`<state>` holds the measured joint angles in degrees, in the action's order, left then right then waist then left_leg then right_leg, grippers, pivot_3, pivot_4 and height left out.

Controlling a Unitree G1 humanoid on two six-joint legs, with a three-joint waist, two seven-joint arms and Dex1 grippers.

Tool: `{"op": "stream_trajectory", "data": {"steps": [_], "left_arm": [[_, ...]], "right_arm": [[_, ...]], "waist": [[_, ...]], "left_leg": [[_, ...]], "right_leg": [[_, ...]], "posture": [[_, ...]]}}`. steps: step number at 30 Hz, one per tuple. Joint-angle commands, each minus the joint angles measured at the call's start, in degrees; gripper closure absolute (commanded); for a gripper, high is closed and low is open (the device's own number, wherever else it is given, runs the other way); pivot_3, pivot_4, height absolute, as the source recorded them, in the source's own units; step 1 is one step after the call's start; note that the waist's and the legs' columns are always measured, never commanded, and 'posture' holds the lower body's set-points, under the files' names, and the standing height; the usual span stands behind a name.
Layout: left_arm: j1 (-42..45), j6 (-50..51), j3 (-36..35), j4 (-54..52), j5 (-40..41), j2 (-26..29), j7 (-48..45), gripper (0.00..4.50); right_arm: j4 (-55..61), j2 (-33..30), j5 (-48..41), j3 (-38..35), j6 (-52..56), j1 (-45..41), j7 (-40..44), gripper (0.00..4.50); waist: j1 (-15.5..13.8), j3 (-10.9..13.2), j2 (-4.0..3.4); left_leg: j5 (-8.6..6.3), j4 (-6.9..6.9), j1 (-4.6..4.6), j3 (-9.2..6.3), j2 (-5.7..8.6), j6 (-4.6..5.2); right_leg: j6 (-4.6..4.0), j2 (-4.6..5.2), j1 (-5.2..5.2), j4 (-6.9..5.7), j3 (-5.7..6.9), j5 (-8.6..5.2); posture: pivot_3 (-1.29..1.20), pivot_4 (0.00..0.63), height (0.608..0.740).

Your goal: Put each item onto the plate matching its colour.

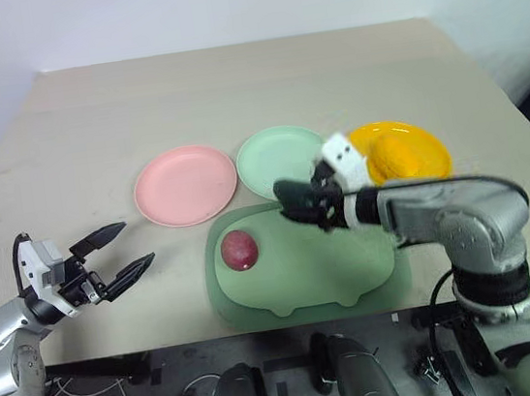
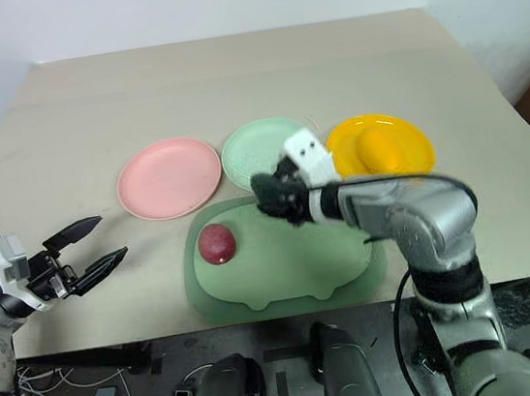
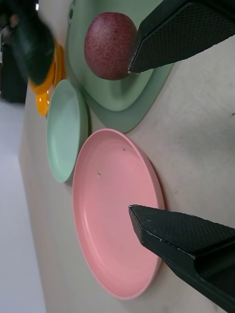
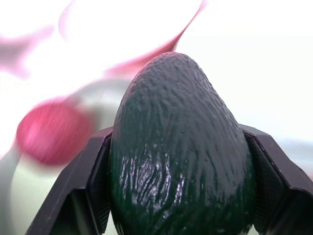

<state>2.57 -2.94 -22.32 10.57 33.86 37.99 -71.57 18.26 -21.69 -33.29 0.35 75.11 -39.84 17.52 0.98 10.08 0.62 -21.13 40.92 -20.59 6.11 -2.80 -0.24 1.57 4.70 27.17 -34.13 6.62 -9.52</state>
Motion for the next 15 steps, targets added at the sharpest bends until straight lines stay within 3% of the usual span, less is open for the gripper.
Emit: {"op": "stream_trajectory", "data": {"steps": [1, 10, 14, 15], "left_arm": [[0.7, -0.23, -0.06, -1.63, 0.09, -0.19, 0.93, 0.0], [0.33, -0.3, -0.03, -2.99, 0.36, -0.21, 2.23, 0.0], [0.01, 0.19, 0.13, -4.03, 0.49, -0.29, 2.75, 0.0], [-0.01, 0.45, 0.25, -4.44, 0.53, -0.28, 2.88, 0.0]], "right_arm": [[-12.06, 1.33, 6.19, 2.37, -11.13, -5.51, 0.76, 1.45], [-38.33, 6.58, 17.27, 7.68, -28.93, -13.69, 3.5, 1.45], [-42.25, 7.19, 19.14, 7.27, -31.74, -14.48, 4.81, 0.14], [-41.61, 6.65, 19.02, 6.76, -31.44, -14.06, 5.39, 0.06]], "waist": [[0.06, 0.0, 0.0], [0.24, 0.02, -0.03], [0.11, 0.03, -0.05], [0.12, 0.03, -0.05]], "left_leg": [[0.0, 0.0, 0.0, 0.01, 0.01, 0.0], [0.01, -0.06, -0.03, 0.21, -0.01, -0.02], [0.02, -0.06, -0.04, 0.19, -0.02, -0.03], [0.02, -0.06, -0.05, 0.19, -0.02, -0.03]], "right_leg": [[0.0, 0.0, 0.0, 0.0, 0.0, 0.0], [0.01, 0.01, 0.05, -0.03, 0.01, 0.01], [0.01, 0.02, 0.04, -0.04, 0.01, 0.01], [0.01, 0.02, 0.04, -0.04, 0.01, 0.01]], "posture": [[0.0, 0.15, 0.737], [0.0, 0.15, 0.737], [0.0, 0.15, 0.737], [0.0, 0.15, 0.737]]}}
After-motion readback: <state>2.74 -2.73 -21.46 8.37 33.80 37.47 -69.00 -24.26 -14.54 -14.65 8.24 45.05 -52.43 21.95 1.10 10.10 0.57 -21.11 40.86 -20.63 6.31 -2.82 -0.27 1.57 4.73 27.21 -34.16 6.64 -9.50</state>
